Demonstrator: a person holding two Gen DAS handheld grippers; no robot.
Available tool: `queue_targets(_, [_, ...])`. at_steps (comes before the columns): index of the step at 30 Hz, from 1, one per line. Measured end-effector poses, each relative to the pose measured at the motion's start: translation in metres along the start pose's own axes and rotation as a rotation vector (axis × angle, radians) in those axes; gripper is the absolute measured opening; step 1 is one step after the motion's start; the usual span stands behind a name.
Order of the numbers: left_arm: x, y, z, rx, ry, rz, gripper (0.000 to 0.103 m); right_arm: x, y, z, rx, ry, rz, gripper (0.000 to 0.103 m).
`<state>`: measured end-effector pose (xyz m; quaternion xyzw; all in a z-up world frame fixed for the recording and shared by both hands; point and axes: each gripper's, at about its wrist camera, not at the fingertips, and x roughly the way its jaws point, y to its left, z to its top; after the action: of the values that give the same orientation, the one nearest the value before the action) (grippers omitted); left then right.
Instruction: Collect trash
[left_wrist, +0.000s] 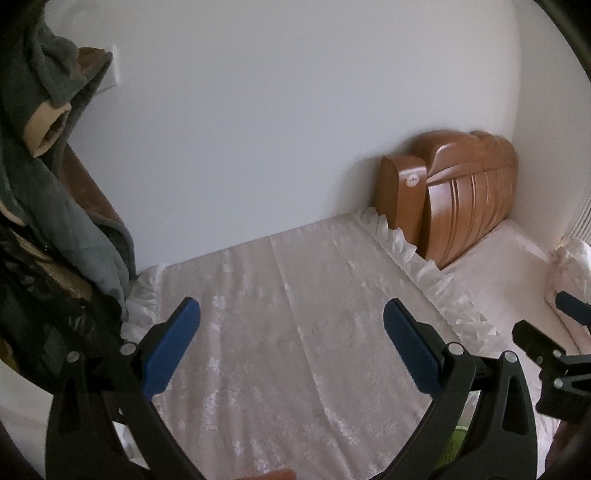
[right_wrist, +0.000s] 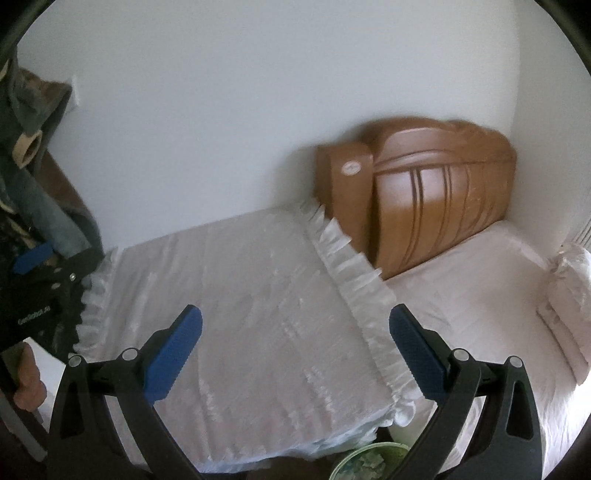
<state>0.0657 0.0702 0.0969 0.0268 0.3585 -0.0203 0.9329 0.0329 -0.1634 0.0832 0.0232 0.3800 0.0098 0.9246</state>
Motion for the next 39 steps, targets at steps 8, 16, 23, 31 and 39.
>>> queue_targets(8, [0.002, -0.003, -0.002, 0.001, -0.004, -0.014, 0.095, -0.002, 0.008, -0.013, -0.001, 0.0, 0.005, 0.101])
queue_targets(16, [0.008, -0.004, -0.003, 0.007, 0.009, -0.029, 0.095, -0.006, 0.007, -0.017, 0.014, 0.004, -0.001, 0.101])
queue_targets(23, [0.01, -0.002, -0.002, 0.006, 0.012, -0.04, 0.095, -0.004, 0.006, -0.017, 0.03, 0.007, -0.002, 0.101])
queue_targets(31, [0.008, -0.001, -0.005, 0.01, 0.012, -0.045, 0.095, -0.003, 0.01, -0.019, 0.033, 0.011, -0.008, 0.101])
queue_targets(39, [0.007, 0.0, -0.006, 0.009, 0.019, -0.042, 0.095, -0.003, 0.012, -0.021, 0.039, 0.014, -0.005, 0.101])
